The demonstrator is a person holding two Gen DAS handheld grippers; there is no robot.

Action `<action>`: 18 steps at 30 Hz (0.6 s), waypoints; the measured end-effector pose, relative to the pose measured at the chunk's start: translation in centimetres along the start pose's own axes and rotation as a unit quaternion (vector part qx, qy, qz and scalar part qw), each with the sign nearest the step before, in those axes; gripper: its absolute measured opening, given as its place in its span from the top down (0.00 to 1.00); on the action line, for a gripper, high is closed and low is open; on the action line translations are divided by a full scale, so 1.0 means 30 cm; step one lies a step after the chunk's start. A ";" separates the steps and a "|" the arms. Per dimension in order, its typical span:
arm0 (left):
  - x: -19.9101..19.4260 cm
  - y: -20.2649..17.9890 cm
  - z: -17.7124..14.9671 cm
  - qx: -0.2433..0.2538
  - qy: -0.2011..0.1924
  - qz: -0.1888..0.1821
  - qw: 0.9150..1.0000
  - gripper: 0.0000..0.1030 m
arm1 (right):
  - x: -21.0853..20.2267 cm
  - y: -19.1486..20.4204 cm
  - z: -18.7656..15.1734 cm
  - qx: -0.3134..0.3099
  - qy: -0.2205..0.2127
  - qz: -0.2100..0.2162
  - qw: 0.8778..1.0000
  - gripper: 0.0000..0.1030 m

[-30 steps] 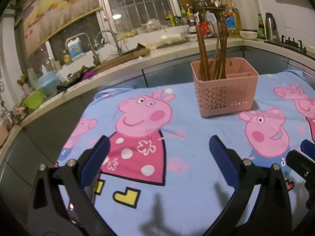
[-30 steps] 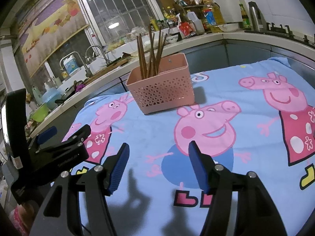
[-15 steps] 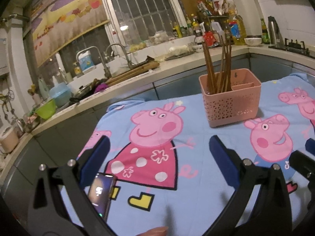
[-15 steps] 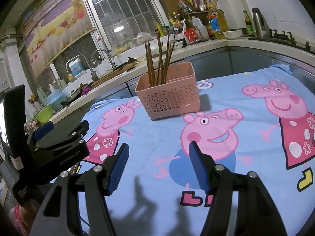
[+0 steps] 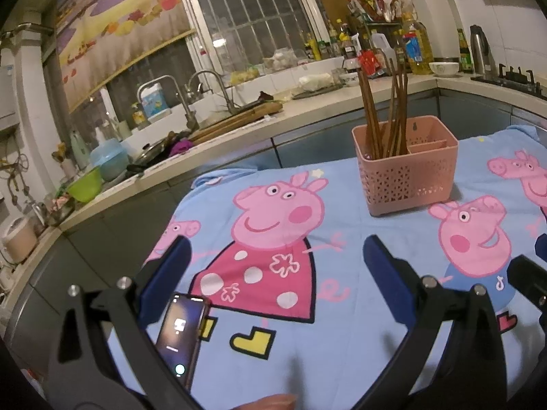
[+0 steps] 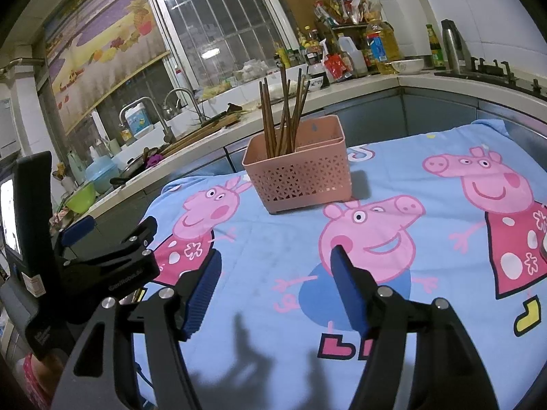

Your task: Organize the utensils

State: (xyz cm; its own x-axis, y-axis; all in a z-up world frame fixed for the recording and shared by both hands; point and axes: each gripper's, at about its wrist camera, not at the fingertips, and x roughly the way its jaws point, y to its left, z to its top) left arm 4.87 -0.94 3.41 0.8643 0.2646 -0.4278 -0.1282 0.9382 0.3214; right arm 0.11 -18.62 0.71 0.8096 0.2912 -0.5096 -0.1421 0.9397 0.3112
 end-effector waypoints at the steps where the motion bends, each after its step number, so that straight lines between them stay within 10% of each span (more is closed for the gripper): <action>1: -0.002 0.002 0.001 -0.001 -0.001 0.002 1.000 0.06 | -0.001 0.001 0.000 -0.001 0.000 0.000 1.000 0.71; 18: -0.010 0.008 0.015 -0.001 -0.006 0.001 1.000 0.06 | -0.002 0.004 -0.001 0.000 -0.002 0.000 1.000 0.71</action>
State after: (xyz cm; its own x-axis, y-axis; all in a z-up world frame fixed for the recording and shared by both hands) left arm 4.81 -0.89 3.99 0.8698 0.2642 -0.4167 -0.1309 0.9379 0.3214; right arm 0.02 -18.52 0.77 0.8117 0.2901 -0.5070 -0.1421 0.9399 0.3104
